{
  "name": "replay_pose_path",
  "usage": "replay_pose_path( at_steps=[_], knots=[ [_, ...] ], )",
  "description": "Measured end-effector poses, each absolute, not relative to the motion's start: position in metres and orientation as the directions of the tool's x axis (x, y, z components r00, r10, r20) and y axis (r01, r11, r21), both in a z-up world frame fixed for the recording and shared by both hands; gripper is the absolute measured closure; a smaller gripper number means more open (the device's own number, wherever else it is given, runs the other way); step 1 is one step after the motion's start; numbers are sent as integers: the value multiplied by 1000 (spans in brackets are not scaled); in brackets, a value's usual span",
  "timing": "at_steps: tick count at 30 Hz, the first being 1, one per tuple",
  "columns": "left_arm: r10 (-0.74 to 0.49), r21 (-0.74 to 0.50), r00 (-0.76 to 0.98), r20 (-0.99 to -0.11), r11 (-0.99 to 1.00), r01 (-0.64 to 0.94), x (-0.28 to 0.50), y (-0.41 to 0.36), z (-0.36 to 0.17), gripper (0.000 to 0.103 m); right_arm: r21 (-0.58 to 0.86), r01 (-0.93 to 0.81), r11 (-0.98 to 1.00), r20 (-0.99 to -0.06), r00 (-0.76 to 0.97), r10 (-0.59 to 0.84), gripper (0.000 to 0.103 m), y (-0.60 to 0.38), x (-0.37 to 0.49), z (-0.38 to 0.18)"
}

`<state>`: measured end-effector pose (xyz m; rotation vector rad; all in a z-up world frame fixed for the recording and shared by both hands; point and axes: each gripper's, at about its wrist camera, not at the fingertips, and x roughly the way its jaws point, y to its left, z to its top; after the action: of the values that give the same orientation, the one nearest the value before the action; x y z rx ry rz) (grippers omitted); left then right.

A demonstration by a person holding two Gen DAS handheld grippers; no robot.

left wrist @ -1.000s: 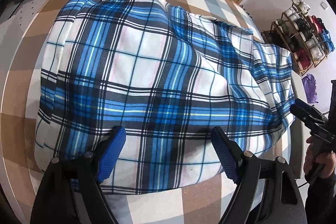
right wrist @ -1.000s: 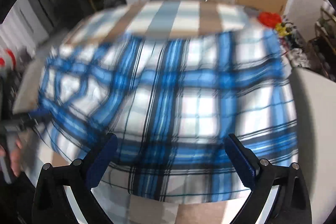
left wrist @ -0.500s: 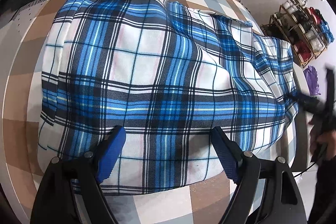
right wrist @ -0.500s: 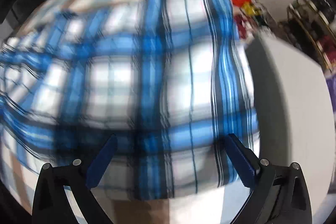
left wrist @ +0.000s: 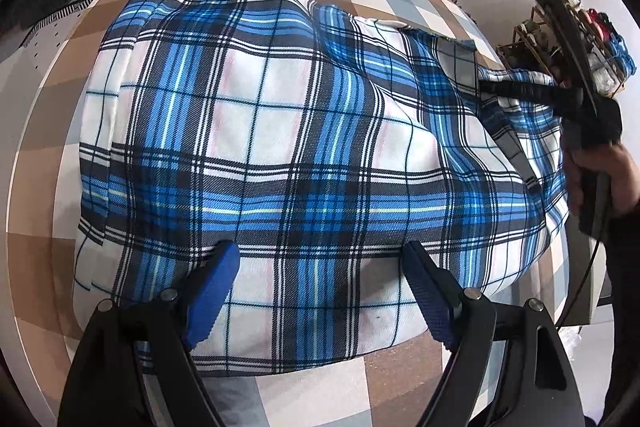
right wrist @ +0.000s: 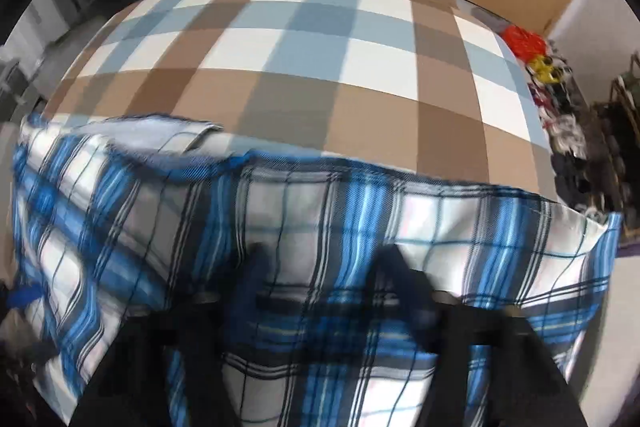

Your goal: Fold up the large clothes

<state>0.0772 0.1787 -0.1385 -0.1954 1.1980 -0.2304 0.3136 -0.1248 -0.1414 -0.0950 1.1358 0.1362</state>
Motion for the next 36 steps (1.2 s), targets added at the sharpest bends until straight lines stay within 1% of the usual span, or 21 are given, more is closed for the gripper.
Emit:
replay_pose_path(
  at_steps=[2, 3, 5, 9, 12, 15, 16, 17, 18, 19, 20, 23, 24, 25, 27, 28, 31, 32, 34, 35, 36],
  knots=[
    [-273, -263, 345, -898, 962, 77, 78, 177, -139, 23, 31, -108, 994, -897, 436, 75, 101, -143, 313, -139],
    [-291, -281, 336, -896, 956, 77, 78, 175, -139, 23, 90, -70, 993, -896, 429, 111, 102, -153, 315, -139],
    [-286, -277, 337, -897, 958, 76, 80, 173, -139, 23, 111, -65, 992, -903, 411, 128, 103, -158, 317, -141],
    [-284, -277, 340, -897, 958, 71, 81, 171, -141, 23, -2, -59, 998, -872, 489, 27, 103, -153, 320, -134],
    [-286, -279, 344, -894, 958, 71, 80, 171, -143, 23, 40, 17, 999, -845, 534, 25, 103, -171, 324, -123],
    [-282, -275, 343, -896, 959, 71, 79, 172, -145, 23, 91, 27, 995, -832, 552, 61, 102, -177, 324, -115],
    [-281, -273, 343, -897, 959, 72, 79, 172, -145, 23, 122, 2, 992, -834, 542, 102, 101, -176, 324, -116],
    [-280, -273, 342, -897, 959, 70, 79, 172, -145, 23, 152, -29, 988, -849, 508, 146, 97, -173, 325, -120],
    [-281, -274, 341, -897, 959, 69, 79, 172, -146, 23, 190, -54, 980, -874, 445, 194, 69, -172, 327, -127],
    [-286, -281, 337, -897, 957, 65, 80, 173, -146, 23, 225, -63, 972, -886, 401, 231, 47, -170, 329, -134],
    [-297, -296, 336, -894, 953, 55, 81, 176, -144, 23, 267, -77, 961, -877, 394, 275, 22, -172, 325, -134],
    [-344, -351, 343, -874, 935, 43, 83, 186, -139, 23, 245, -85, 966, -838, 483, 255, 22, -183, 304, -116],
    [-363, -367, 357, -861, 928, 60, 86, 189, -135, 23, 245, -92, 965, -823, 506, 257, 22, -187, 297, -111],
    [-372, -368, 373, -850, 926, 86, 91, 190, -131, 23, 206, -95, 974, -815, 534, 225, 20, -193, 289, -106],
    [-383, -378, 404, -831, 921, 95, 100, 197, -125, 23, 61, -79, 995, -823, 561, 95, 9, -199, 282, -104],
    [-394, -398, 404, -826, 914, 78, 106, 202, -126, 23, -40, -57, 998, -831, 556, -2, 9, -204, 281, -109],
    [-432, -465, 379, -818, 886, 7, 117, 219, -141, 23, -153, 0, 988, -874, 468, -135, 9, -229, 286, -134],
    [-445, -482, 376, -813, 876, -4, 118, 222, -143, 23, -163, 22, 986, -885, 440, -156, 9, -237, 288, -143],
    [-450, -486, 372, -812, 874, -3, 118, 224, -143, 23, -87, 43, 995, -893, 440, -97, 8, -251, 288, -148],
    [-446, -478, 369, -816, 879, 5, 118, 224, -143, 23, -79, 62, 995, -892, 442, -98, 2, -255, 290, -150],
    [-439, -465, 365, -821, 885, 17, 118, 223, -144, 23, -80, 76, 994, -890, 444, -106, 0, -257, 291, -150]
  ],
)
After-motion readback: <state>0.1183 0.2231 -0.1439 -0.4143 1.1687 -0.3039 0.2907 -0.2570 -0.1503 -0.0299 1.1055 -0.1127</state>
